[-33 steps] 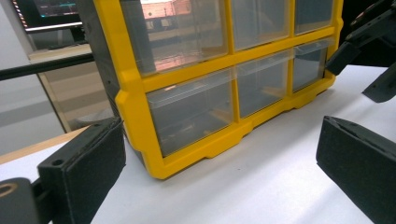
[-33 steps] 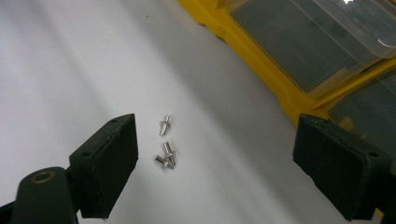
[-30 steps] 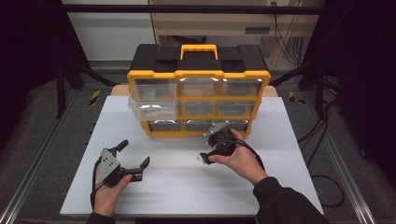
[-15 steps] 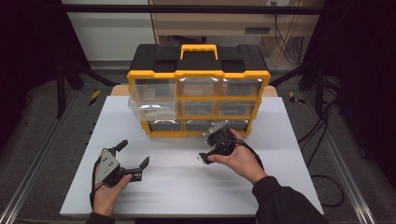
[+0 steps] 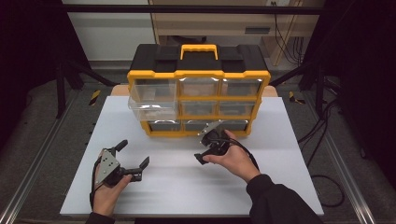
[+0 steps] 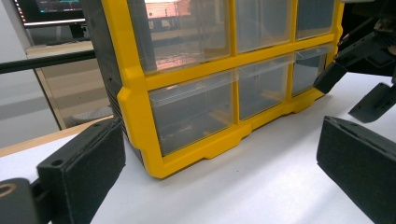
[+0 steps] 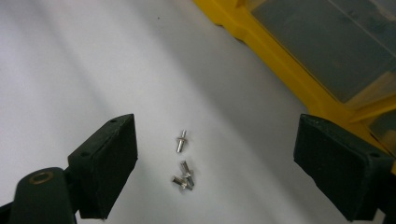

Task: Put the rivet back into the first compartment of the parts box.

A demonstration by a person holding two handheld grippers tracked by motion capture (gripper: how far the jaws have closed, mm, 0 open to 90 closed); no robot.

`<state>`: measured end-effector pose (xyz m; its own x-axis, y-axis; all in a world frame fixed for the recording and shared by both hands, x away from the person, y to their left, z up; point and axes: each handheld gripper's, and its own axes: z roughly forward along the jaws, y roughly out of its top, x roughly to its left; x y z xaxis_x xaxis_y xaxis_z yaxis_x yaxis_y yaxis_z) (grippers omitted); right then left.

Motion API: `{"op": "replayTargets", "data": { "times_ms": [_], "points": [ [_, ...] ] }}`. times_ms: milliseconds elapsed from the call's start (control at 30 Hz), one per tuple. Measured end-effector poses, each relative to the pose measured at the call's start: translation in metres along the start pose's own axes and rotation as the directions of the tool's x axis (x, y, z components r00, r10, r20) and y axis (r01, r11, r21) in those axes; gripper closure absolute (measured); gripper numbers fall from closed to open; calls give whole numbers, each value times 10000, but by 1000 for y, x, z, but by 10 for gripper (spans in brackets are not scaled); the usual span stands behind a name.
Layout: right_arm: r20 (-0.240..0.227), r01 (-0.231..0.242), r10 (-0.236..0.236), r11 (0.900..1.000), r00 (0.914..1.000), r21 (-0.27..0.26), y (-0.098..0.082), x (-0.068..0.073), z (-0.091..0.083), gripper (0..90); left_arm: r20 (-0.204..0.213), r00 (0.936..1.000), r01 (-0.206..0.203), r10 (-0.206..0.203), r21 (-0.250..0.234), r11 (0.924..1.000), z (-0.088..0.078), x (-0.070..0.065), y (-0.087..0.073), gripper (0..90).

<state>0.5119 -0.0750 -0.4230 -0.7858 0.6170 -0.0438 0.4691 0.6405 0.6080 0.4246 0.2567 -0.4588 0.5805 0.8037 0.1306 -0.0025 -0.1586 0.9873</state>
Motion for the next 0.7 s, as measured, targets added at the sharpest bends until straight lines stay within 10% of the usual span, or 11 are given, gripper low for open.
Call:
{"op": "replayTargets", "data": {
  "times_ms": [700],
  "points": [
    [-143,-309,318,9979,9994,573,6,8,19,289,-19,9998,195,-195,29,9998,0,-1,-1,11]
  ]
}}
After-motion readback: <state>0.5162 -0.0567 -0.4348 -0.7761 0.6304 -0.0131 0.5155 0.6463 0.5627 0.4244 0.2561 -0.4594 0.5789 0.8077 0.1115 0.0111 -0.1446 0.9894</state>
